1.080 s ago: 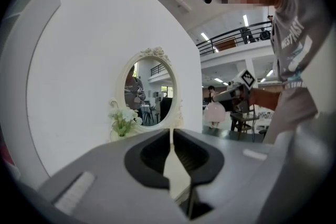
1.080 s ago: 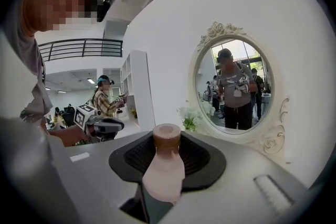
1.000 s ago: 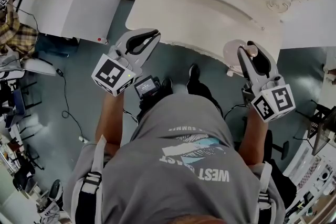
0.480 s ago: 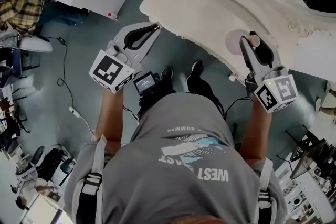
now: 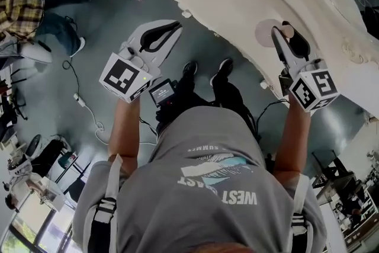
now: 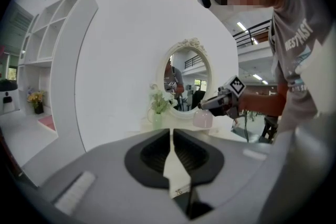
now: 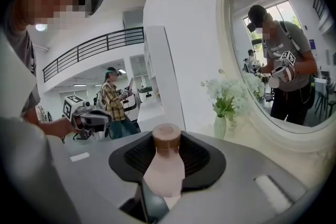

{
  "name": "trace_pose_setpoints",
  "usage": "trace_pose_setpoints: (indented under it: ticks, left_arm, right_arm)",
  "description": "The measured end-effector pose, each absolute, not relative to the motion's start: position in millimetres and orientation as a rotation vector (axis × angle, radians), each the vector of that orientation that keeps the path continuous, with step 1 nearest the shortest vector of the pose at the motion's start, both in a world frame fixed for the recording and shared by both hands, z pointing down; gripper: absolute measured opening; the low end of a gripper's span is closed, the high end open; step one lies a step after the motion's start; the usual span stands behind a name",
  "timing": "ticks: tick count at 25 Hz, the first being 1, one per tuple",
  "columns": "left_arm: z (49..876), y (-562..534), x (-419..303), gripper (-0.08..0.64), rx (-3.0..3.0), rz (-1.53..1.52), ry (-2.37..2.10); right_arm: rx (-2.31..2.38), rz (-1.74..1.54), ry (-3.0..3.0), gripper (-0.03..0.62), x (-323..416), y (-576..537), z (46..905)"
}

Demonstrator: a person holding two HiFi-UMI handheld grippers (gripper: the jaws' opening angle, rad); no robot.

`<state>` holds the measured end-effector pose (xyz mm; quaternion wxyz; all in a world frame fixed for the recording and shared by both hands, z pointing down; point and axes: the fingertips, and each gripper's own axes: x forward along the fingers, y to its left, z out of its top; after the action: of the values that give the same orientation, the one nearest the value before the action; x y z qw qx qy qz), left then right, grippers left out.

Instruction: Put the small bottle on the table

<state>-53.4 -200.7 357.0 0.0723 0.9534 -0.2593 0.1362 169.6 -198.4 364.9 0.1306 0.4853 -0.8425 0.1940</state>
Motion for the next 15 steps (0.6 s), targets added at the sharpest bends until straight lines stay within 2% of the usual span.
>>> trace_pose_setpoints:
  ticks: [15]
  left_arm:
    - [433.0, -209.6, -74.0, 0.02, 2.705, 0.492, -0.833]
  right_arm:
    - [1.186, 0.65, -2.44, 0.143, 131.2, -261.3, 465.5]
